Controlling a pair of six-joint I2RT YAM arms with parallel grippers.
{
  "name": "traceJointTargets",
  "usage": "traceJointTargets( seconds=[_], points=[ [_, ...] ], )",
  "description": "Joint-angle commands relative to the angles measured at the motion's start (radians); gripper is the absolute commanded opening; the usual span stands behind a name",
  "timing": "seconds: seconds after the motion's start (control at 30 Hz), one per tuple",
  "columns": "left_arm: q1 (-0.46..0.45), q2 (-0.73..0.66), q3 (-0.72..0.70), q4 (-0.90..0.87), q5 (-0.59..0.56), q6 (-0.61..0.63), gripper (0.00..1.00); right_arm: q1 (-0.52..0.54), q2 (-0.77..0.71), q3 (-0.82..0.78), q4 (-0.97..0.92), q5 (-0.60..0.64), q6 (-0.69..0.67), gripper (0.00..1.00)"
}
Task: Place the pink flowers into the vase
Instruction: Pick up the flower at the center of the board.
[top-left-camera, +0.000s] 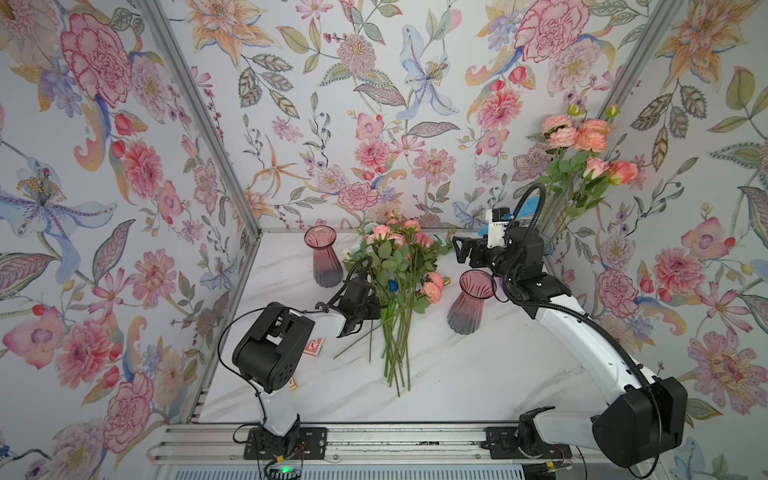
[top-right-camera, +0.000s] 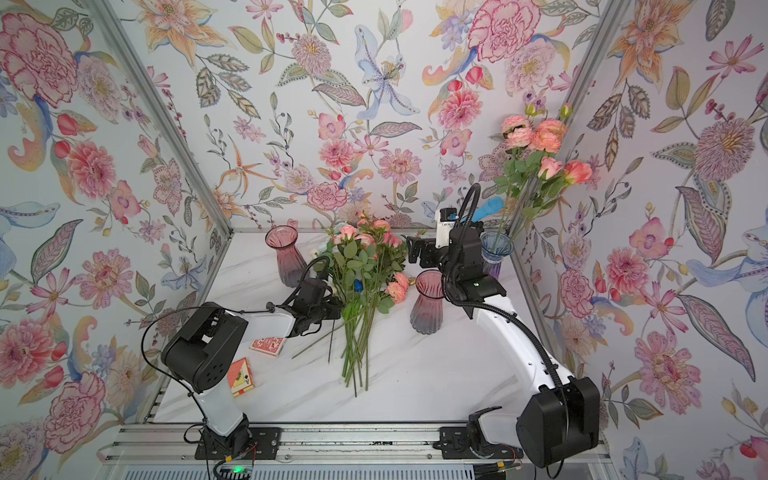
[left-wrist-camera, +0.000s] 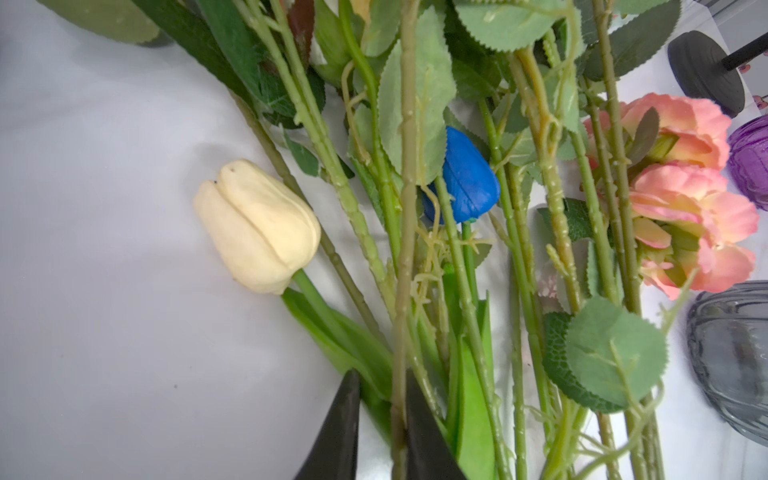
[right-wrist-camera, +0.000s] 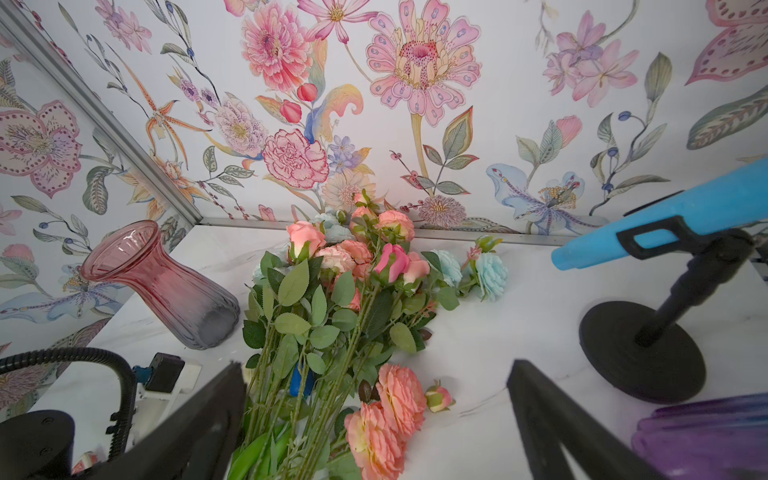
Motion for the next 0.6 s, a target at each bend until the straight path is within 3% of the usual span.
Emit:
traceJointTargets(
  seconds=[0.0, 0.3, 0.57],
  points=[
    [0.008, -0.034, 0.013, -0.005, 0.0, 0.031, 0.18, 0.016, 0.012, 0.007, 0.019, 0.001, 0.003, 0.99],
    [0.009, -0.068, 0.045, -0.065, 0.002, 0.098, 0.16, 0.038, 0.025, 0.022, 0.019, -0.001, 0.002, 1.0],
    [0.011, -0.068, 0.044, -0.059, 0.021, 0.111, 0.07, 0.044, 0.033, 0.032, 0.018, -0.005, 0.0, 0.99]
  ],
)
